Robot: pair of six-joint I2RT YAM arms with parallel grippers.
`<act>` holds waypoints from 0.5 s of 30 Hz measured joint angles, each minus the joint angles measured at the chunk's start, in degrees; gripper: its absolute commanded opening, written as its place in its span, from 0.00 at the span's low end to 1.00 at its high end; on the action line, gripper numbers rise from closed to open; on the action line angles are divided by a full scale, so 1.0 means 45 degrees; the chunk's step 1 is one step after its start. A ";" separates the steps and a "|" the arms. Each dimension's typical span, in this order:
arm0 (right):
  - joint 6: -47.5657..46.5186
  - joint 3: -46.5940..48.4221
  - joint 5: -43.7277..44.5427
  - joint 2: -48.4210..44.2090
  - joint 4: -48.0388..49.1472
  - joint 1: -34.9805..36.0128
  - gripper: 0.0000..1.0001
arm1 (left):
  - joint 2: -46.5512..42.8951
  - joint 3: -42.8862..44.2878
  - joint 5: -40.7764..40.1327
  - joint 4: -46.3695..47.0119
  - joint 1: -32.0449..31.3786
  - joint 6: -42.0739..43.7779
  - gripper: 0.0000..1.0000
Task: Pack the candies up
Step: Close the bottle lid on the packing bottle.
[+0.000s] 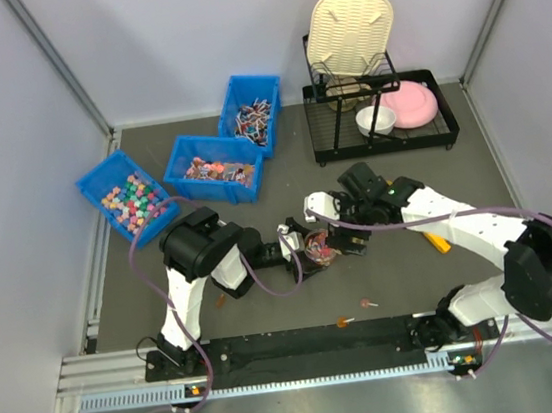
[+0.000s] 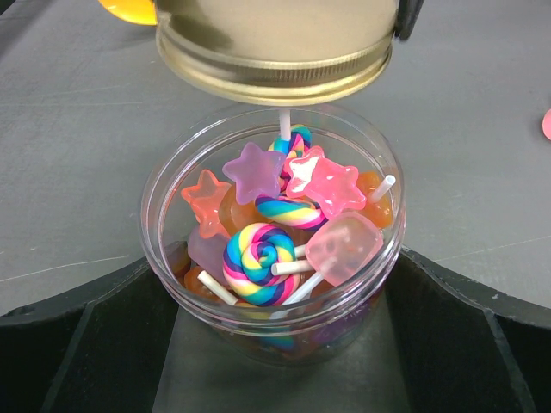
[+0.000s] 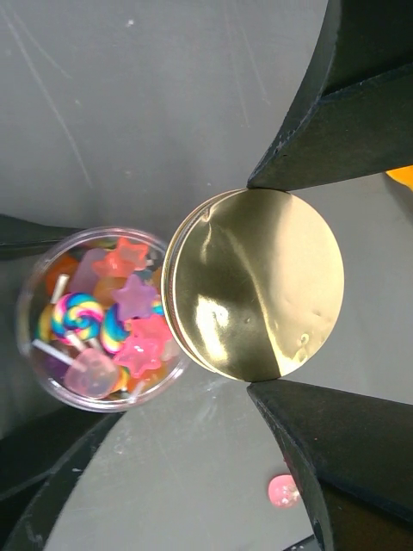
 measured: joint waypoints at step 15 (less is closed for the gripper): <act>-0.0005 0.0860 0.0165 0.0335 0.0000 0.0359 0.76 | 0.0000 0.0019 -0.0005 -0.0015 0.0005 -0.0044 0.99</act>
